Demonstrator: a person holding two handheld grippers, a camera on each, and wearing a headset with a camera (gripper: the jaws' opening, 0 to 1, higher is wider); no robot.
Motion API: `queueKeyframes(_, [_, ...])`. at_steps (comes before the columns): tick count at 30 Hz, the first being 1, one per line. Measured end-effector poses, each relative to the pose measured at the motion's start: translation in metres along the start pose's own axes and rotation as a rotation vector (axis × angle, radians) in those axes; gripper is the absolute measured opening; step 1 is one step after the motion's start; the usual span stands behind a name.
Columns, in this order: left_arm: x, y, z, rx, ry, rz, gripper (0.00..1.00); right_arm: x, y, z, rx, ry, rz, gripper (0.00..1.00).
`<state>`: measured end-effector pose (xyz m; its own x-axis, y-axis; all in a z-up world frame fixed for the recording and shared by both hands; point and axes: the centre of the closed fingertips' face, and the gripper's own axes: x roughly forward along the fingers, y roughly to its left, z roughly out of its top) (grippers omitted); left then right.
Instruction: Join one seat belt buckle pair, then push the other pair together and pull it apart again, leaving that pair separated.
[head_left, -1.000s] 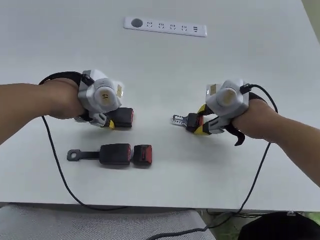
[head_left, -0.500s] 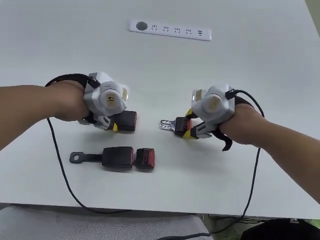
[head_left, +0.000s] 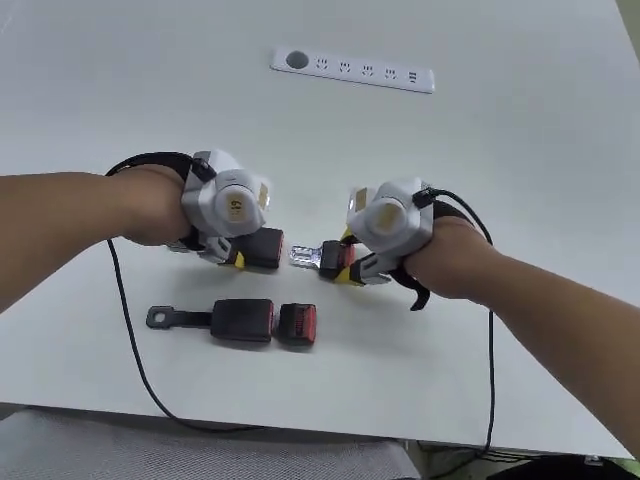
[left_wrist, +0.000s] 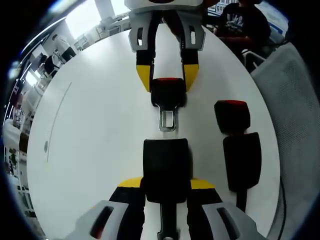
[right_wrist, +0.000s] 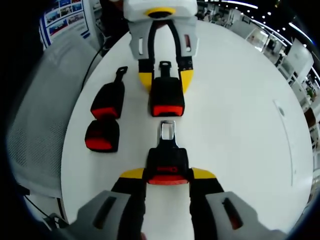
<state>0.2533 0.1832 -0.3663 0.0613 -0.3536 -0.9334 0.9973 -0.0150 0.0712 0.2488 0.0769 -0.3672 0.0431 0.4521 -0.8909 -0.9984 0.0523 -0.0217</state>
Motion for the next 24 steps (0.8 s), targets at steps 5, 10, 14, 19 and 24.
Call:
queueKeyframes(5, [-0.001,-0.001,0.001,-0.002,-0.002,0.002,0.32,0.005,0.000,0.009,0.003,-0.001,0.000,0.33])
queueKeyframes(10, [0.000,-0.001,0.000,-0.014,-0.013,0.003,0.32,0.005,-0.001,0.013,-0.015,0.000,-0.013,0.33])
queueKeyframes(14, [0.001,0.000,-0.001,-0.004,-0.005,0.003,0.32,0.004,-0.001,0.017,-0.021,-0.010,-0.016,0.33])
queueKeyframes(19, [0.001,0.000,0.000,0.015,0.000,0.003,0.32,0.009,0.001,0.024,-0.020,-0.023,-0.009,0.33])
queueKeyframes(24, [0.003,0.002,-0.001,0.010,-0.006,-0.002,0.32,0.011,-0.001,0.024,-0.008,-0.021,-0.005,0.33])
